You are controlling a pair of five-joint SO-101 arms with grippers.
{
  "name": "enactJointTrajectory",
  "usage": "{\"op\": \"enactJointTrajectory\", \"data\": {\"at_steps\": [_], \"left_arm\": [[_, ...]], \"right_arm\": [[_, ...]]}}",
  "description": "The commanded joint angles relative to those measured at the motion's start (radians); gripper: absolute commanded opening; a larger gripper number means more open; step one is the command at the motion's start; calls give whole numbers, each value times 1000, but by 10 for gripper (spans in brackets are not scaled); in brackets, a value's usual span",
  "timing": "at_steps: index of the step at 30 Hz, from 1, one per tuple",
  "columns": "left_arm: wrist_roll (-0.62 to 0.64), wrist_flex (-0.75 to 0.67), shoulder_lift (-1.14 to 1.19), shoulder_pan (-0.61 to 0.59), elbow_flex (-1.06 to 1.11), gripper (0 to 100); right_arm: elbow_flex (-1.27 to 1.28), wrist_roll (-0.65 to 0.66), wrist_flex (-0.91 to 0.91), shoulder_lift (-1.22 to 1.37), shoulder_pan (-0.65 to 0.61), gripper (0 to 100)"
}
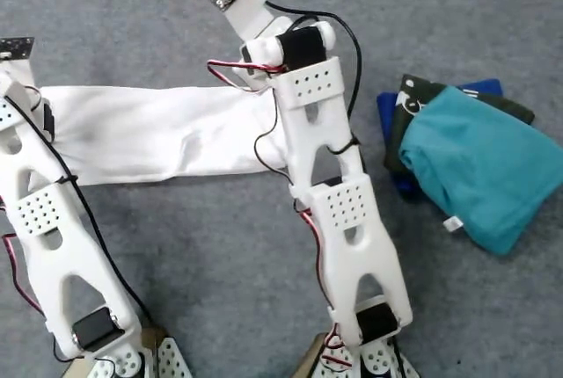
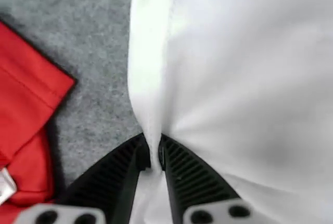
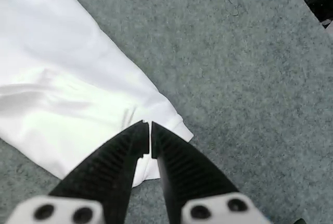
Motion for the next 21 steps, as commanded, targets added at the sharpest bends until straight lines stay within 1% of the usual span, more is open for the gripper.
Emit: {"op": "enactJointTrajectory", "data": {"at_steps": [1,3,5,7,10,12,13,15,17,18,19,21], "left_arm": [[-9,9,-91,-15,79,63],[-5,9,-109,-16,145,148],[38,8,-124,-24,214,230],[89,8,-133,-33,265,261],[130,6,-132,-35,318,248],[133,6,-129,-30,352,234],[129,6,-129,-24,366,212],[126,6,-135,-15,380,144],[126,6,-137,4,378,41],[126,6,-137,13,378,19],[127,6,-137,24,383,39],[132,8,-138,38,374,27]], "right_arm": [[-41,-8,5,-13,6,14],[-41,-8,5,-15,12,14],[-41,-8,5,-15,14,14],[-41,-8,5,-15,14,14],[-41,-8,5,-15,8,14],[-41,-8,5,-15,8,14],[-41,-8,5,-15,8,14],[-41,-8,5,-15,8,14],[-41,-8,5,-15,8,14],[-41,-8,5,-15,8,14],[-41,-8,5,-15,8,14],[-41,-9,5,-16,8,14]]}}
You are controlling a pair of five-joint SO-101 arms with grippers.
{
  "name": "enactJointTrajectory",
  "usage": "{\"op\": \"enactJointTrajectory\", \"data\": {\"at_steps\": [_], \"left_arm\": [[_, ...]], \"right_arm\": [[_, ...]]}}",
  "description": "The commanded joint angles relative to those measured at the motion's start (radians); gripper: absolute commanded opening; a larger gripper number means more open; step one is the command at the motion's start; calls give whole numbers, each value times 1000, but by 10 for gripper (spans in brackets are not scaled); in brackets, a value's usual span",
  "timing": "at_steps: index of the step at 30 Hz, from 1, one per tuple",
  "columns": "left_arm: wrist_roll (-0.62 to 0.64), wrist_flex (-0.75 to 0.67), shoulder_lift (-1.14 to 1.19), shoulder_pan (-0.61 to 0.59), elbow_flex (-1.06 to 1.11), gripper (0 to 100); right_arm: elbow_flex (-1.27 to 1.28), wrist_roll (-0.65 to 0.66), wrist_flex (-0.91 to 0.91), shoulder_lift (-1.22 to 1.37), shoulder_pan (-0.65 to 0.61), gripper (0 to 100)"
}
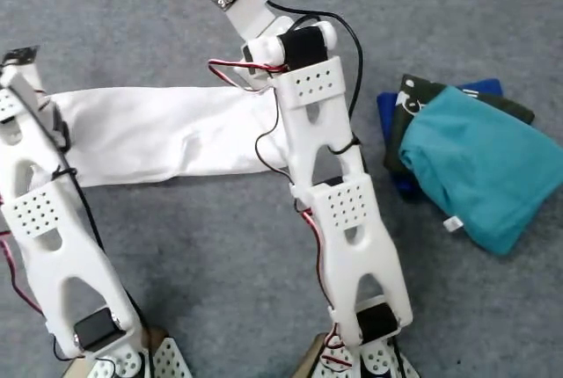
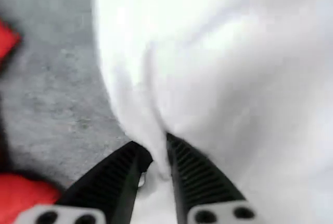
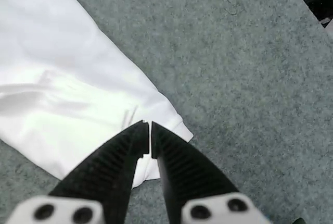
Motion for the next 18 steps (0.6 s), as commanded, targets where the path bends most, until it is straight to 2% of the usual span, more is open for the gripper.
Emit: {"op": "enactJointTrajectory", "data": {"at_steps": [1,8,11,15,18], "left_arm": [[11,12,-12,5,4,28],[6,12,-176,-114,-24,27],[6,12,-259,-128,-5,27],[12,14,-373,-51,96,27],[37,14,-488,73,255,27]], "right_arm": [[-41,-9,5,-16,6,14],[-42,-9,-2,-38,23,14],[-42,-9,-2,-101,52,14],[-42,-3,-3,-211,118,14],[-41,-3,-3,-289,196,14]]}}
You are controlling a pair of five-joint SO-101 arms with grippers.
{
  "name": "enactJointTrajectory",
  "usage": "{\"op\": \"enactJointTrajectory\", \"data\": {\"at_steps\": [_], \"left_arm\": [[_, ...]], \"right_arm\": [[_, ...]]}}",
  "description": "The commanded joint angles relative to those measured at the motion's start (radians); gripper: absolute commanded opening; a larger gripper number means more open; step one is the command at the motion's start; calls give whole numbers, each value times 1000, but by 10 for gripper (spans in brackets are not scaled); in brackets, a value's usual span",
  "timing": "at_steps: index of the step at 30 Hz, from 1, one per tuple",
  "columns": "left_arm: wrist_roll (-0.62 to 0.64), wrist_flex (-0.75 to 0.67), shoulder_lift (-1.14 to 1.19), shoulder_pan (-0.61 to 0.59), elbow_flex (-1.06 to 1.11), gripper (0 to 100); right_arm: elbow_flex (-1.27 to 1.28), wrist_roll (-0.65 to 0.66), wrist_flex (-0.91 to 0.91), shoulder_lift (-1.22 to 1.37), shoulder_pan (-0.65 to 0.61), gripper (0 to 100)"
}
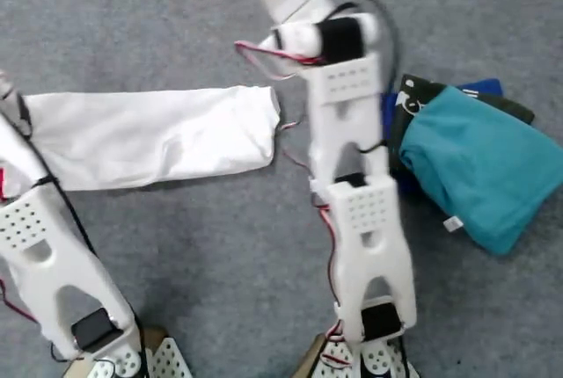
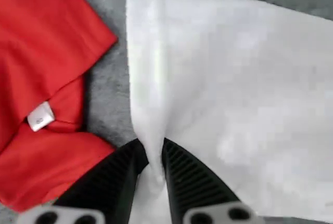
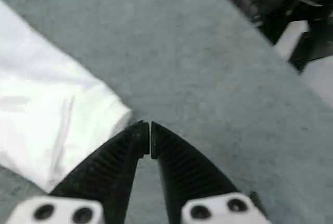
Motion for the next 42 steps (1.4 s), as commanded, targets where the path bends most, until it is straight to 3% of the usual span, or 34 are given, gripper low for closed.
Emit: {"op": "enactJointTrajectory", "data": {"at_steps": [1,5,11,19,32,34,38,42], "left_arm": [[58,11,-192,150,168,27],[141,9,-321,352,331,27],[288,9,-390,645,366,27],[427,-84,-284,883,326,27],[574,-95,9,915,-107,30],[574,-92,34,917,-151,67],[575,3,35,906,-268,238],[569,11,-25,806,-360,238]], "right_arm": [[-41,-3,-3,-140,100,14],[-39,-3,3,-214,229,15],[-39,-2,0,-274,381,15],[-39,-2,0,-280,428,15],[-36,-2,0,-275,387,15],[-36,-2,2,-257,370,15],[-36,-8,0,-199,325,15],[-36,-8,2,-131,301,15]]}}
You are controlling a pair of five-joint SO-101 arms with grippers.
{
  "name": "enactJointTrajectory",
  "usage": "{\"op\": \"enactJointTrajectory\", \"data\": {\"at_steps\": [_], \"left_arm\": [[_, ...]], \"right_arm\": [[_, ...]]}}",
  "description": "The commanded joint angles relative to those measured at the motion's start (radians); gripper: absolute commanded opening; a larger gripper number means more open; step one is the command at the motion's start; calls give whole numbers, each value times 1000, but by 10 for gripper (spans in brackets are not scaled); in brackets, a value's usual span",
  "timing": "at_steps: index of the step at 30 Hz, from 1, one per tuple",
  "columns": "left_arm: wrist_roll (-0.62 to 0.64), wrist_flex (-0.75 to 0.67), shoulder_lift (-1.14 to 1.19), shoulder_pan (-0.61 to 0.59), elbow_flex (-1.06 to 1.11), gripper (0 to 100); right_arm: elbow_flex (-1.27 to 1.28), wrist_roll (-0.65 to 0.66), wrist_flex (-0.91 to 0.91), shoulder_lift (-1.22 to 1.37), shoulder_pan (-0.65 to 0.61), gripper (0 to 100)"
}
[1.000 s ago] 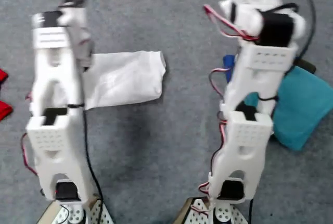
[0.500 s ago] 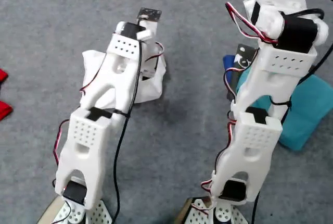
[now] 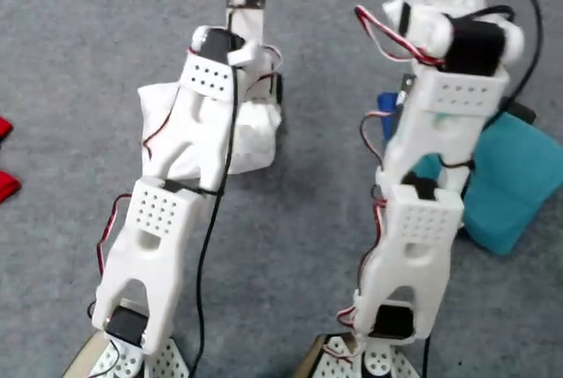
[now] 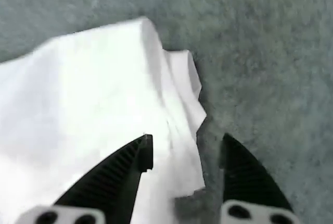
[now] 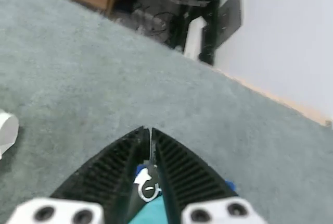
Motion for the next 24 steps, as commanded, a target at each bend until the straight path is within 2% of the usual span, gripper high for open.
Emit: {"op": "enactJointTrajectory", "data": {"at_steps": [1,3,6,10,13,18,24], "left_arm": [[-2,14,-112,-114,-120,221],[-2,14,-173,-211,-139,173],[-5,14,-233,-364,-110,38],[-44,-6,-192,-498,53,36],[-44,-137,-100,-518,174,29],[-43,-331,49,-490,209,33],[-46,-407,146,-484,196,32]], "right_arm": [[-28,-8,2,24,-32,15],[-25,-8,3,47,-71,15],[39,-8,3,67,-178,15],[223,-8,-5,76,-382,15],[374,-9,-32,110,-486,14],[529,-9,-80,225,-474,14],[515,-3,-95,377,-379,14]]}}
